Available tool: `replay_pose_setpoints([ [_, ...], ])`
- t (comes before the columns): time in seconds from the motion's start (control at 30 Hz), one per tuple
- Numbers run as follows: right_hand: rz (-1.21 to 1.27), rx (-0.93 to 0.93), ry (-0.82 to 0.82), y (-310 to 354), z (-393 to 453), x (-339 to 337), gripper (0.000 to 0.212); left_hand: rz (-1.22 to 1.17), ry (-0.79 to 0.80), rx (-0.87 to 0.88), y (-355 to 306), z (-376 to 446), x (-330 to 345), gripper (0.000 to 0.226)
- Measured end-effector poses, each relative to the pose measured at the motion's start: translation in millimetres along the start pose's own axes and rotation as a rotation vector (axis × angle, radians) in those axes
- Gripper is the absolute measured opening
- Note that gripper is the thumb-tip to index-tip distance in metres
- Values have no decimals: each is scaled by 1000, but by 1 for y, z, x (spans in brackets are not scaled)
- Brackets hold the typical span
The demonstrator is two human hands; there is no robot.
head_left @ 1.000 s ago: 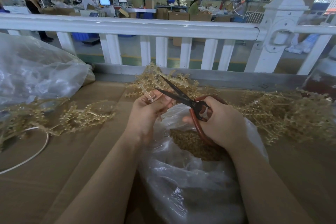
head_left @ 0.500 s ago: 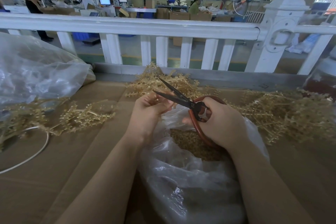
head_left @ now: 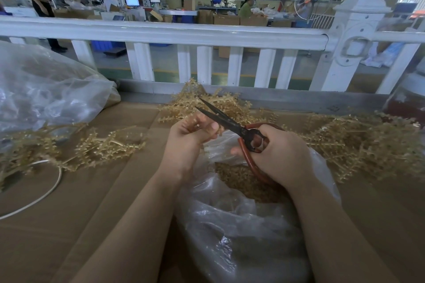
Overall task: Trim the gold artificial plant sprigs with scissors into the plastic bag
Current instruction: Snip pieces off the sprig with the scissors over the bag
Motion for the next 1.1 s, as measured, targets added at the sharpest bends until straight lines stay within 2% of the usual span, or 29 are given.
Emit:
replay_pose_setpoints([
  [0.2,1,18,64,-4,-1,5,66,4,-16,-4,0,-1,-1,7],
  [0.3,55,33,51,-3,-2,3,73,-10,-43,-45,3,0,-3,7],
  [0.37,107,53,38,-3,-2,3,70,24,-38,-68,7,0,-1,13],
  [0.43,172,90,33,-5,-2,7,62,33,3,-118,13,-3,3,15],
  [0.57,253,145,80,-9,-3,20,52,37,129,-199,22,-13,20,5],
  [0.73,356,237,179,-11,-5,32,55,107,158,-169,22,-16,23,26],
  [0.87,379,241,197,-8,-5,29,43,132,95,-111,17,-9,14,10],
  [1.1,301,205,147,-9,-3,22,60,102,-55,-30,10,0,-7,9],
])
Point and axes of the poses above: each hand's wrist, its own z-axis towards the middle knuckle, its own x-axis out of the palm, y = z × x, the point moved 10 cm from there along z, towards the middle knuckle, and after that the axes turned 11 degrees about -y, right-handed, at the moved point
